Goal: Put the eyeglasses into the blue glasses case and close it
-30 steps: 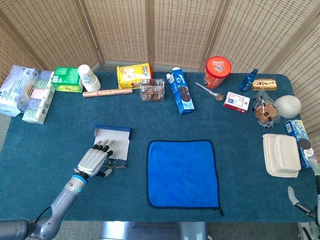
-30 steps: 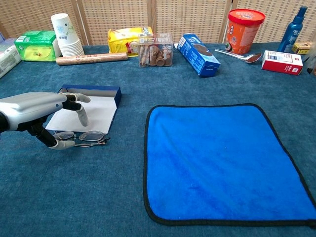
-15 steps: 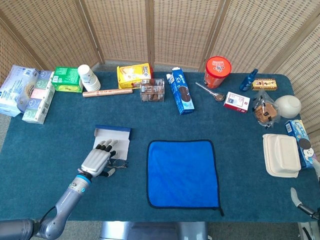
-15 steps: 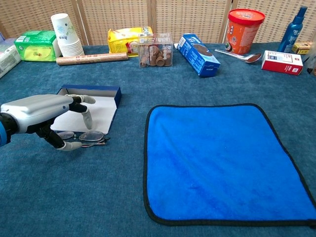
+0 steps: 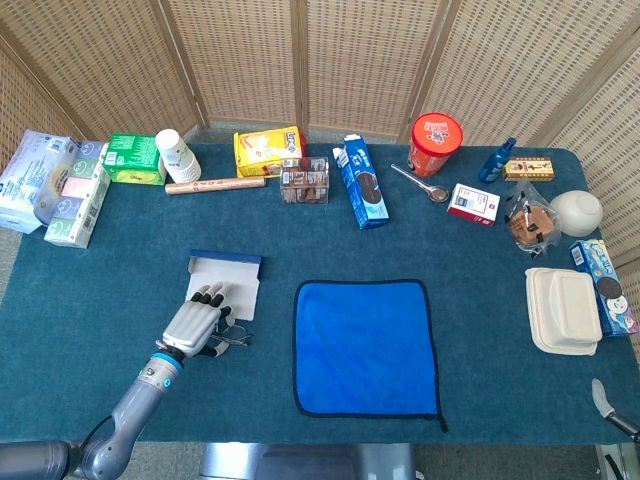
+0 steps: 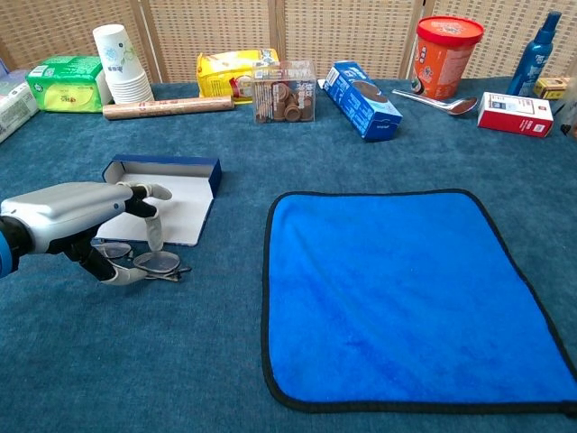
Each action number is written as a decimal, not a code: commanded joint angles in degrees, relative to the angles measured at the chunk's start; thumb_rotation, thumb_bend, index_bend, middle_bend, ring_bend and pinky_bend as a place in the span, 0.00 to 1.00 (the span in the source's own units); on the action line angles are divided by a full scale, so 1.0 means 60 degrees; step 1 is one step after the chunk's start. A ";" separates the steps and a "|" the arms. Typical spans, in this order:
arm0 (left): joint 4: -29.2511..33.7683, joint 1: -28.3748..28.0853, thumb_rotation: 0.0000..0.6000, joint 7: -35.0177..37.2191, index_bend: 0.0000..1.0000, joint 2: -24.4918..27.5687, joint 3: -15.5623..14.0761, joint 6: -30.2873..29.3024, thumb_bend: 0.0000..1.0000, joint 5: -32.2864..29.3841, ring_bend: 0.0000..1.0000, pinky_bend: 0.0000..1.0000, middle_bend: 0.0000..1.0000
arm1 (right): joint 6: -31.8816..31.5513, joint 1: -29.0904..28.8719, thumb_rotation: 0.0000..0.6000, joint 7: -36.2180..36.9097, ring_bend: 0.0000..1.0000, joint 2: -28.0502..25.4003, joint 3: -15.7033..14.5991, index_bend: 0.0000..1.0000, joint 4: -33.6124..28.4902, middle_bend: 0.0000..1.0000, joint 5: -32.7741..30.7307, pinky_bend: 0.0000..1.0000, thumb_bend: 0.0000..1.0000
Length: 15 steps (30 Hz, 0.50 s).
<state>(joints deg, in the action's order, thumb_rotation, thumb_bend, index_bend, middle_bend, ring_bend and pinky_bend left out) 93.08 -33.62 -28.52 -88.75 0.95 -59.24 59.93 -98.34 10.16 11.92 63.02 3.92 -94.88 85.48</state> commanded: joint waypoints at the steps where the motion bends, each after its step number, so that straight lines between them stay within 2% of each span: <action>1: 0.0015 0.0027 0.90 0.0005 0.45 0.0007 -0.0024 -0.0026 0.29 0.0025 0.00 0.06 0.08 | -0.0006 0.0003 0.57 0.0026 0.00 -0.0002 0.0012 0.07 0.0010 0.13 0.0012 0.05 0.34; 15: 0.0155 0.0115 0.90 -0.0027 0.56 0.0124 -0.0068 -0.0118 0.37 0.0151 0.00 0.06 0.10 | -0.0138 0.0077 0.57 0.0133 0.00 -0.0040 0.0043 0.07 0.0016 0.13 0.0087 0.05 0.34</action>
<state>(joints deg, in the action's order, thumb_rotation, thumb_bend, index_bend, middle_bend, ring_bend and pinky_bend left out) 93.99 -32.95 -28.71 -88.02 0.52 -59.92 60.82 -99.16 10.61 12.71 62.78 4.17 -94.79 85.99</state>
